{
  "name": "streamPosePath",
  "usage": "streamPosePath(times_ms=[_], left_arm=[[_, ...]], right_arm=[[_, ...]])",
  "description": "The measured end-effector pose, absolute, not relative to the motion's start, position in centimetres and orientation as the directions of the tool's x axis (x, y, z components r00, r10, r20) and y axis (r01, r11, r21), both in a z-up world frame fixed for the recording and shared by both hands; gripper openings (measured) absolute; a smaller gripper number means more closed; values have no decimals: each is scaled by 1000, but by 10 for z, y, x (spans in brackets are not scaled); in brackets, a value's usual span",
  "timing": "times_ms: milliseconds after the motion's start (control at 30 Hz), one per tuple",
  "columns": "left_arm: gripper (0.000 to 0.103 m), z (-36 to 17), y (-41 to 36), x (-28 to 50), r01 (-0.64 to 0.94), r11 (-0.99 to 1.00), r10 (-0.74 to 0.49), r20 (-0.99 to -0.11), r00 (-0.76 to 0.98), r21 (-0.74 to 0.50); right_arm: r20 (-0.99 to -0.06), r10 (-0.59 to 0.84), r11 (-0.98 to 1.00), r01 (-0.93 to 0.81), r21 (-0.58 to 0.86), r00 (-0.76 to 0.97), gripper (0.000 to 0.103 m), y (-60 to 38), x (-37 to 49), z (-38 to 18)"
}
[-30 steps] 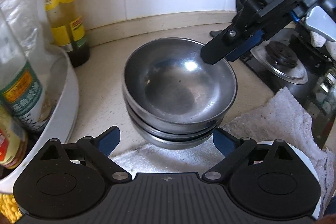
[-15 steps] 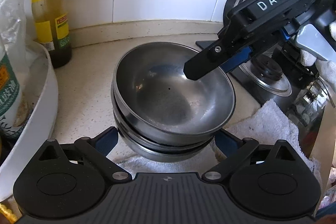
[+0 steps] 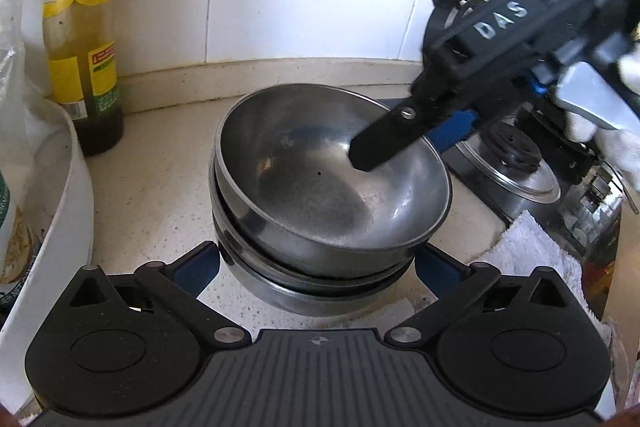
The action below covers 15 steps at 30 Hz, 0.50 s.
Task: Organize plates and bowls
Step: 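Close both grippers on the rim of the nested steel bowls, then carry the nested steel bowls over the plate stack on the towel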
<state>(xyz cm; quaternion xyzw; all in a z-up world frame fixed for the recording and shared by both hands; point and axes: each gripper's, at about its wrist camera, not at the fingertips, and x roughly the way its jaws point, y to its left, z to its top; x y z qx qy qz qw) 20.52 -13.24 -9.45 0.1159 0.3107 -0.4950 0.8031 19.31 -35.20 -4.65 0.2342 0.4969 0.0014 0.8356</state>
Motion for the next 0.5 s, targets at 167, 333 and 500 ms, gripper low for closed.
streamPosePath(times_ms=[167,333,500], left_arm=[[103,-101,-119,203,891,433,-744,-613,267,-138],[103,-110,-127,205,908,403,-732,-635,246,-113],[103,-117,-137,217,911,393,-738,-634,231,-125]], right_arm=[[-823,261,888,207,409,505,85,-350,205,-53],[-830,273,893,192,407,487,88,-347,219,-61],[-826,289,889,185,419,484,89,-349,228,-67]])
